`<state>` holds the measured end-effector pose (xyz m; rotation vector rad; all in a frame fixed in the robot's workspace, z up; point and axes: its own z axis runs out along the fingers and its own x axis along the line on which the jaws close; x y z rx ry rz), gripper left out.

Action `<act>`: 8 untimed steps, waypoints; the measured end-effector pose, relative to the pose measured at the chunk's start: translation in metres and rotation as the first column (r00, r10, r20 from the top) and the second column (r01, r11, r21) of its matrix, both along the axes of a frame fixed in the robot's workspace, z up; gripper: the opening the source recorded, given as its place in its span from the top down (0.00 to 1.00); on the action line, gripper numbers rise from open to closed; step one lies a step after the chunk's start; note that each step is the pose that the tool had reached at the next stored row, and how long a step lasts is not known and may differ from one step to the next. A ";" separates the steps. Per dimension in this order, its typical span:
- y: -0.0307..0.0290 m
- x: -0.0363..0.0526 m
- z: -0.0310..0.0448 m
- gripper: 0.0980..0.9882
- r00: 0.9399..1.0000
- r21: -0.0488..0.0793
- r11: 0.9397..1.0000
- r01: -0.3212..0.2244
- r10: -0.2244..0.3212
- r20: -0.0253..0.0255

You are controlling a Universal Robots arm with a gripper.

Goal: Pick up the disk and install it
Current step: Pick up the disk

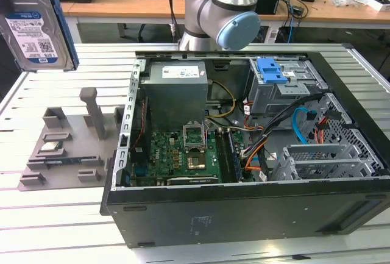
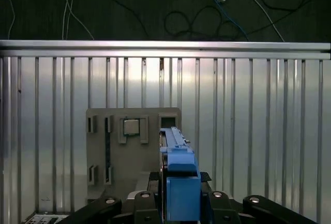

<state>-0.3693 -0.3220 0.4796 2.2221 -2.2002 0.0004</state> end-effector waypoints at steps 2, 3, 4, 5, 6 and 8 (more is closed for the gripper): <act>0.0000 0.0000 0.0210 0.70 1.000 0.000 1.000 0.000 0.000 0.000; 0.0000 0.0000 0.0240 0.70 1.000 0.000 1.000 0.000 0.000 0.000; 0.0000 0.0000 0.0274 0.70 1.000 0.000 1.000 0.000 0.000 0.000; 0.0000 0.0000 0.0300 0.70 1.000 0.000 1.000 0.000 0.000 0.000; 0.0000 0.0000 0.0319 0.70 1.000 0.000 1.000 0.000 0.000 0.000; 0.0000 0.0000 0.0318 0.70 1.000 0.000 1.000 0.000 0.000 0.000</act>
